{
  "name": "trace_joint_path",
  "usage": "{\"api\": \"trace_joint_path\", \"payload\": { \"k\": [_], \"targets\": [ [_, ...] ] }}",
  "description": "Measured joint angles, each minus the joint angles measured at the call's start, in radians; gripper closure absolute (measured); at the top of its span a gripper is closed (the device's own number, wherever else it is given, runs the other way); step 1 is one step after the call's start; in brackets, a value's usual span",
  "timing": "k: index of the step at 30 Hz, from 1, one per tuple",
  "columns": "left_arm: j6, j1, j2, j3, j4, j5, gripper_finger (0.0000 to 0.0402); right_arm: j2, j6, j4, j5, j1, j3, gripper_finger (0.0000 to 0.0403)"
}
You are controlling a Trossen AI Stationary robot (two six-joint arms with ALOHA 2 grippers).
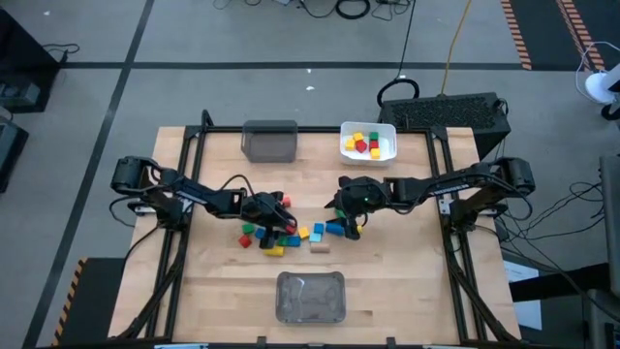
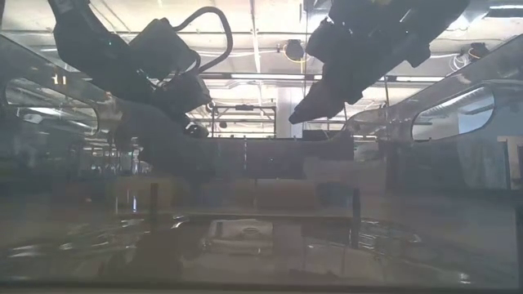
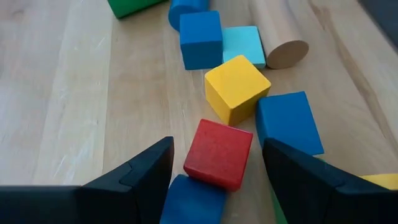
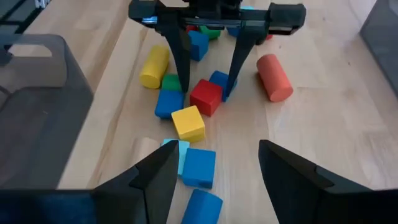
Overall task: Sort blocks by size
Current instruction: Put the red square block into the white bin
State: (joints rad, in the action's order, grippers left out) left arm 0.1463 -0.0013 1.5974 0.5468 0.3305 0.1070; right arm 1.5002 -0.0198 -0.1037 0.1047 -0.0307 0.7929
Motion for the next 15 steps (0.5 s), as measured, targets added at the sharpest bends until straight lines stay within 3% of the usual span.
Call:
{"api": "trace_joint_path", "payload": {
  "k": [15],
  "targets": [
    [0.016,0.003,0.0,0.0,0.0,-0.01,0.0155,0.0,-0.01,-0.011,-0.002,0.0,0.0,0.0196]
  ]
}}
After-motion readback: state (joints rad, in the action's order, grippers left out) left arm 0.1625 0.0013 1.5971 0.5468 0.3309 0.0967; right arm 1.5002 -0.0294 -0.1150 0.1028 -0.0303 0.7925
